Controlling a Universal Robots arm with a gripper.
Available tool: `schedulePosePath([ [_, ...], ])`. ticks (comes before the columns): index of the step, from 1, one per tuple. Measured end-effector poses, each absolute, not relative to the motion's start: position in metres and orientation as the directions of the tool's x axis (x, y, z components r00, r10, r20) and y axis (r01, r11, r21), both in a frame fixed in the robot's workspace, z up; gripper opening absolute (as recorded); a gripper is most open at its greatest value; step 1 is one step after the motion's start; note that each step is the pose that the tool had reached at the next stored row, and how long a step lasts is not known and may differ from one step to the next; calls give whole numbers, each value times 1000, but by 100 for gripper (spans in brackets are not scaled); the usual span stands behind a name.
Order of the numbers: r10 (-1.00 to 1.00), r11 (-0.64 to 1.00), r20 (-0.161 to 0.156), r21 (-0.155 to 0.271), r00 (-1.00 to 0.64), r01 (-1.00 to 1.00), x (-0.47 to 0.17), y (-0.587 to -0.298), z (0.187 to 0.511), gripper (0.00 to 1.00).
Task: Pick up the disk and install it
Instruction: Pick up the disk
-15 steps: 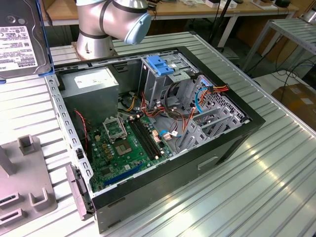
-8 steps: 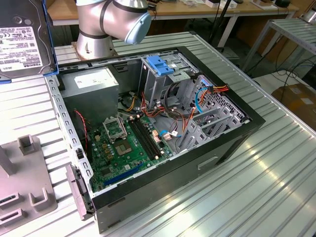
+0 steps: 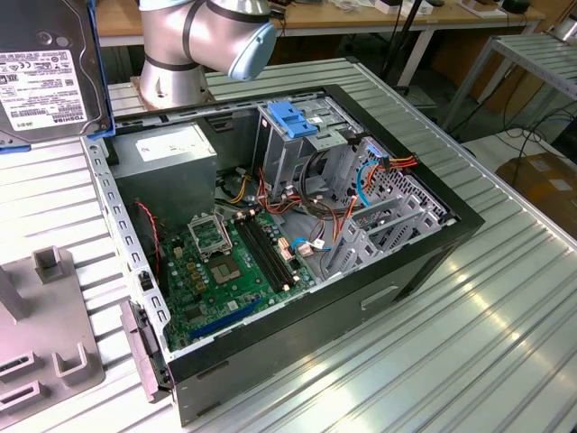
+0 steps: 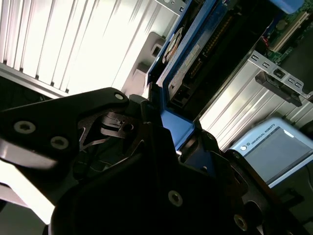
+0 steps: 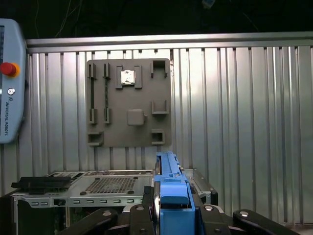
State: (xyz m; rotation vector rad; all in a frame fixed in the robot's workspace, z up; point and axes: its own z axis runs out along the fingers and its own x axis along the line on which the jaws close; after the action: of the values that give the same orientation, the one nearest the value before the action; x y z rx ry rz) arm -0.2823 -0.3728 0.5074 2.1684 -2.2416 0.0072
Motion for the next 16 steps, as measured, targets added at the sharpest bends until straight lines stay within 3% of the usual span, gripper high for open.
schedulePosePath([
  [16, -999, 36, 20, 12, -35, -999, -263, -373, 503, 37],
])
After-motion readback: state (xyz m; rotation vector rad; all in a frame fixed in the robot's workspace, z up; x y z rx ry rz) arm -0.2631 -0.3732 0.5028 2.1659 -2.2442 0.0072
